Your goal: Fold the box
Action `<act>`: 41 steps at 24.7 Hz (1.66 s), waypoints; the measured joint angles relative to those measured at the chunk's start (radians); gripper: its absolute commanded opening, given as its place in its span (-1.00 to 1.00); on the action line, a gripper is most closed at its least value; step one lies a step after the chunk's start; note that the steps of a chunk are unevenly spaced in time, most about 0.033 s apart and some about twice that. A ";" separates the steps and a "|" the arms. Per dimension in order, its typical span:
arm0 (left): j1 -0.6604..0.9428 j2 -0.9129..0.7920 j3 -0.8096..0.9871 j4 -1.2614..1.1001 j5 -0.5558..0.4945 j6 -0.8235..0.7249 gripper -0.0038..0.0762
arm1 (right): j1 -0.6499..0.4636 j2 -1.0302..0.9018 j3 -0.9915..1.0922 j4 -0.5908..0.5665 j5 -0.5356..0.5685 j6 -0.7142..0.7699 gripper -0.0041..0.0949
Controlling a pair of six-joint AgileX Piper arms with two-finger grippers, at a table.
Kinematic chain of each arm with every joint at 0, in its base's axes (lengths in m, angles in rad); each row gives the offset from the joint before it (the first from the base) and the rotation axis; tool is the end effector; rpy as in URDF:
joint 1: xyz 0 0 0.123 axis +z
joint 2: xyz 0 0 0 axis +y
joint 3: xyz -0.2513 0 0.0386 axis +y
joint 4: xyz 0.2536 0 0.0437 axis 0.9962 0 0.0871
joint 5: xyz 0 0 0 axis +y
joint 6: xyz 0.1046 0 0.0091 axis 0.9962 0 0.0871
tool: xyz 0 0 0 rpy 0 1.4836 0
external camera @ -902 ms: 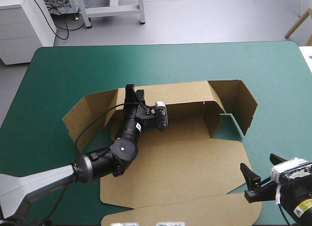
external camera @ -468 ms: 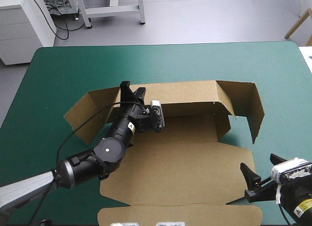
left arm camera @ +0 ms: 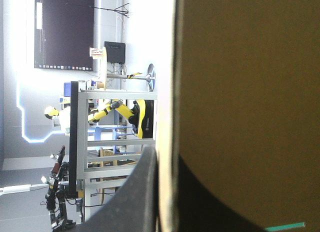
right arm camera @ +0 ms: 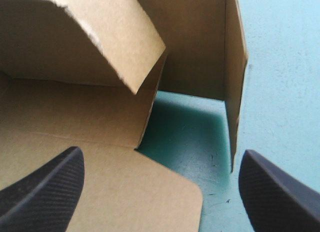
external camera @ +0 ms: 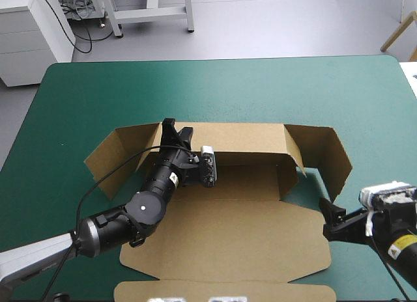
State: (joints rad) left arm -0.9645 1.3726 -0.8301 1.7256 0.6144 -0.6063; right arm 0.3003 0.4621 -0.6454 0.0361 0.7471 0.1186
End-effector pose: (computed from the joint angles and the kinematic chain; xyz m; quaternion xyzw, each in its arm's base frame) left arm 0.2254 -0.2200 0.2542 0.5971 0.5321 0.2948 0.5228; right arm 0.1205 0.0400 0.3106 -0.0726 0.8508 0.1251 0.5051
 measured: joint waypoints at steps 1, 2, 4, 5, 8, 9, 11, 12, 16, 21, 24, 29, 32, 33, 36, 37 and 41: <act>0.000 0.000 0.002 0.001 0.000 0.000 -0.93 | 0.000 0.036 -0.021 -0.003 0.001 0.000 0.66; 0.000 0.000 0.003 0.001 0.001 0.001 -0.93 | 0.000 0.091 -0.052 -0.011 0.003 0.001 0.66; 0.000 0.000 0.007 0.003 0.003 0.001 -0.93 | 0.000 0.165 -0.096 -0.021 0.004 0.003 0.66; 0.000 0.000 0.007 0.005 0.005 0.001 -0.93 | 0.000 0.219 -0.131 -0.030 0.004 0.003 0.66; 0.000 0.000 0.008 0.006 0.013 0.001 -0.93 | 0.000 0.370 -0.253 -0.046 0.007 -0.009 0.66; 0.000 0.000 0.008 0.006 0.017 0.001 -0.93 | 0.000 0.405 -0.290 -0.048 0.014 -0.017 0.66; 0.000 0.001 0.008 0.005 0.027 0.001 -0.93 | 0.000 0.465 -0.368 -0.050 0.029 -0.032 0.66; 0.000 0.002 0.008 0.005 0.033 0.001 -0.93 | 0.000 0.496 -0.407 -0.053 0.039 -0.039 0.66; 0.000 0.015 0.008 0.009 0.048 0.001 -0.93 | -0.026 0.669 -0.630 -0.089 0.113 -0.066 0.66; 0.000 0.015 0.008 0.009 0.050 0.001 -0.93 | -0.151 0.888 -0.813 0.050 0.226 -0.224 0.66; 0.000 0.015 0.008 0.009 0.050 0.001 -0.93 | -0.204 1.004 -0.856 0.128 0.298 -0.283 0.66; 0.000 0.017 0.008 0.012 0.052 0.001 -0.93 | -0.261 1.083 -0.887 0.243 0.382 -0.356 0.65; 0.000 0.017 0.008 0.012 0.052 0.001 -0.93 | -0.270 1.082 -0.890 0.259 0.420 -0.368 0.65; 0.000 0.017 0.008 0.012 0.054 0.001 -0.93 | -0.270 1.082 -0.890 0.263 0.427 -0.369 0.65; 0.000 0.018 0.008 0.012 0.057 0.001 -0.93 | -0.270 1.082 -0.890 0.265 0.427 -0.372 0.66; 0.000 0.019 0.008 0.012 0.061 0.001 -0.93 | -0.270 1.082 -0.890 0.267 0.420 -0.372 0.65; 0.000 0.021 0.008 0.012 0.071 0.000 -0.93 | -0.270 1.083 -0.890 0.276 0.395 -0.369 0.65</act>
State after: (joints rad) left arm -0.9645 1.3932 -0.8216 1.7371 0.6850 -0.6062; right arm 0.0303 1.5446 -1.5357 0.3122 1.1418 -0.2501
